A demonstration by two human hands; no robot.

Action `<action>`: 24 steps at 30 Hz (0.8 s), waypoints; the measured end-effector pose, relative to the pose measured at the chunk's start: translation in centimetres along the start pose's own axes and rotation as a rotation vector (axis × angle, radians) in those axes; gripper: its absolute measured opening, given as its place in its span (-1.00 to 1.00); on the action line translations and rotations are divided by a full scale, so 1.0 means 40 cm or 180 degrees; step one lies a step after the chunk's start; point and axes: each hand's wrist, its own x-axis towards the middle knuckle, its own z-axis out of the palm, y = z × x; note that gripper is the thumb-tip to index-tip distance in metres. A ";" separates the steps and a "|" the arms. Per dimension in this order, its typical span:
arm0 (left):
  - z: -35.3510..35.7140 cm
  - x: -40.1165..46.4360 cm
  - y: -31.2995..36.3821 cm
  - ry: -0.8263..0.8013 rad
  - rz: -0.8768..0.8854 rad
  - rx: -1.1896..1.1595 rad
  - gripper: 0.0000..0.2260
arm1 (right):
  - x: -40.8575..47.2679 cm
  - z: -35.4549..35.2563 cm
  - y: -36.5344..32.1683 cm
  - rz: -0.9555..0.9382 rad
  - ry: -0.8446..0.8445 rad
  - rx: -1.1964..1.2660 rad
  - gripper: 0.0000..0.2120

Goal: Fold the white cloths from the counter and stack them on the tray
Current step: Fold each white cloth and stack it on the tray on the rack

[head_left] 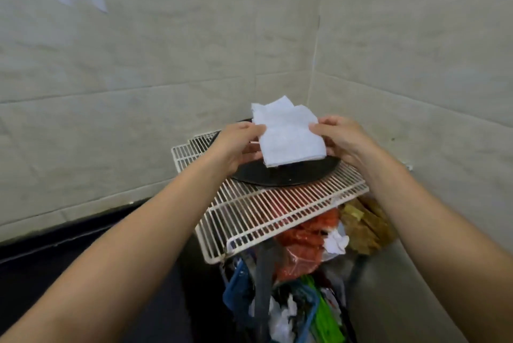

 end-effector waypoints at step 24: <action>0.005 0.302 0.012 0.1353 -0.0440 0.0851 -0.79 | 0.491 -0.018 -0.011 -0.0061 -0.1026 -0.1438 -0.82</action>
